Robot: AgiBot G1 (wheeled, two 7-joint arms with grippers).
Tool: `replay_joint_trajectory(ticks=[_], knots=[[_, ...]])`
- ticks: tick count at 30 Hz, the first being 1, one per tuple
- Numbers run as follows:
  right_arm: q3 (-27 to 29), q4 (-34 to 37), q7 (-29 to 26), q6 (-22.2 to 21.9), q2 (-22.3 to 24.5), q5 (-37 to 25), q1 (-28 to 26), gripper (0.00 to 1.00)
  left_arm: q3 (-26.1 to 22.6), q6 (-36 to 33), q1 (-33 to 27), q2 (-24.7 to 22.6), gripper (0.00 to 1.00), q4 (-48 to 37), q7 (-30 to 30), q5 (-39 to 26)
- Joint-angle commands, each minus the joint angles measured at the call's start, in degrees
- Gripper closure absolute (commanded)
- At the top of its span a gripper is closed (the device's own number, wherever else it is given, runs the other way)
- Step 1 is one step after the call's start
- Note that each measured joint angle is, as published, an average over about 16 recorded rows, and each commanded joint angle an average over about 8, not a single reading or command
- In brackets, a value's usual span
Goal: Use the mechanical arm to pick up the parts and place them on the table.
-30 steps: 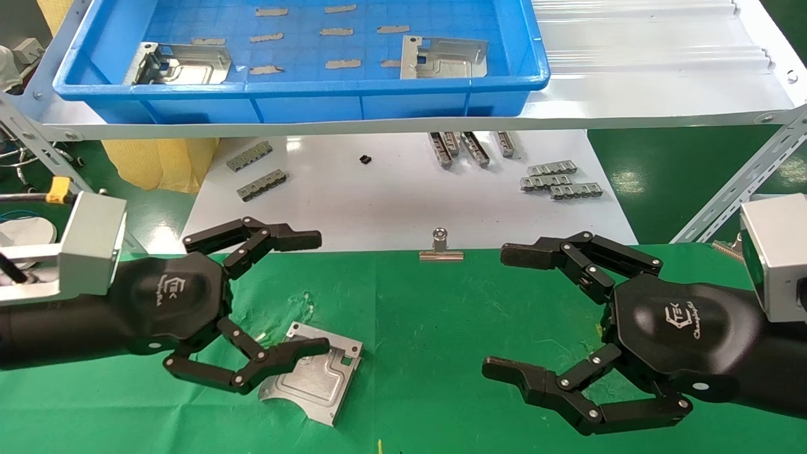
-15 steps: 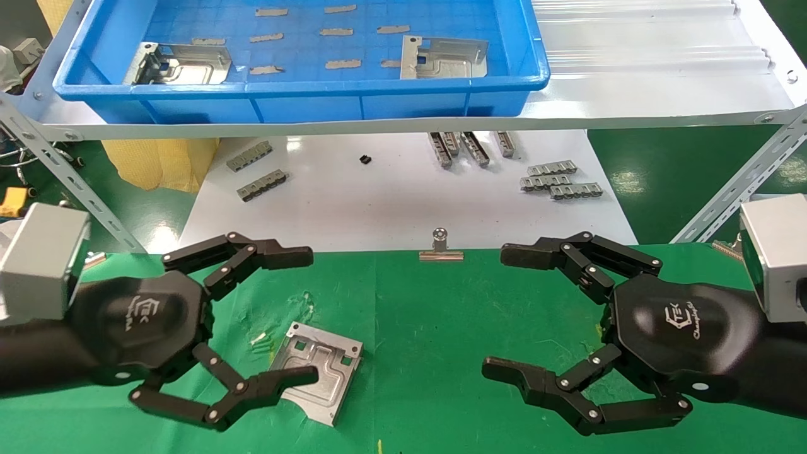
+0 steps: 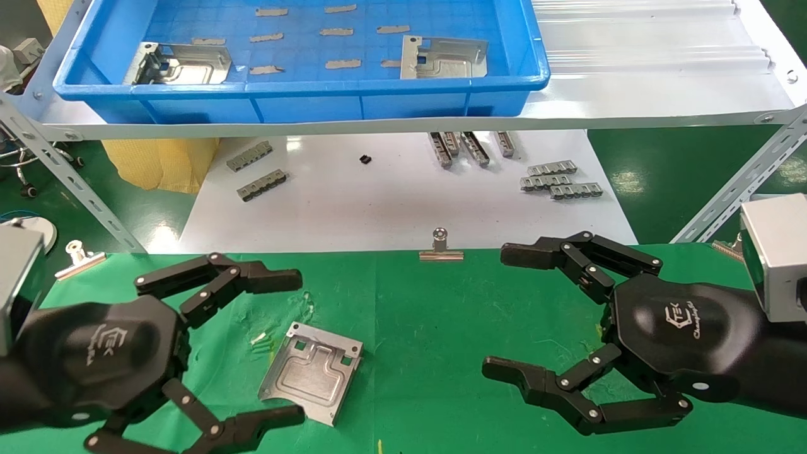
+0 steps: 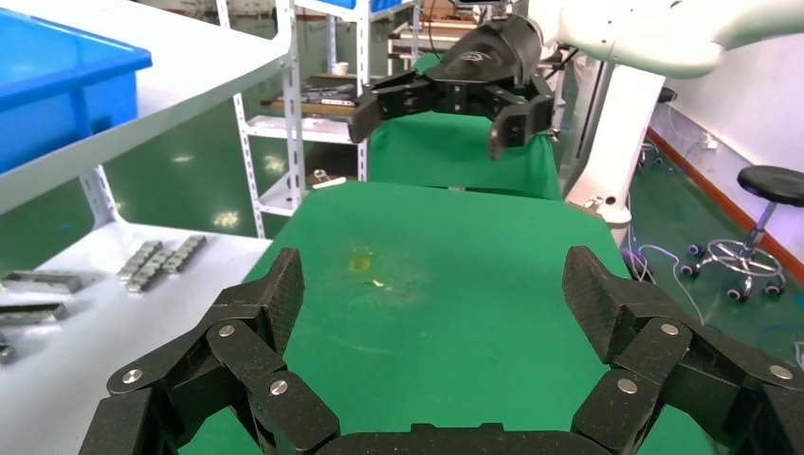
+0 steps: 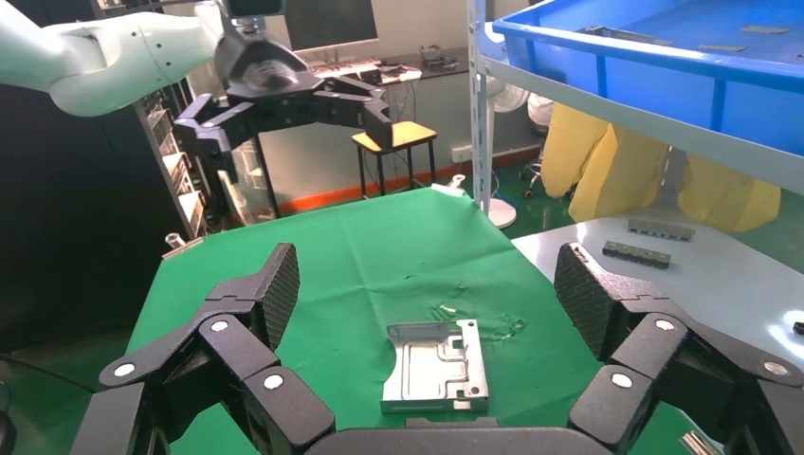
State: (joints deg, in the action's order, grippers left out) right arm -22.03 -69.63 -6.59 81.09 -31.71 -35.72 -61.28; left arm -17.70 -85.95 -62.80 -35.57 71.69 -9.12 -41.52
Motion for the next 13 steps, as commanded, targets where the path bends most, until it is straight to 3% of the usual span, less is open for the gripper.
replay_joint_trajectory(ticks=[1,13], knots=[[0.00,0.00,0.00,0.00,0.00,0.00,0.00,0.00,1.38,0.19,1.01,0.45,0.00,1.54,-1.27,-0.26],[0.00,0.01,0.00,-0.02,0.00,0.00,0.01,0.00,2.66,0.42,1.99,0.91,0.00,2.94,-2.07,-0.54]])
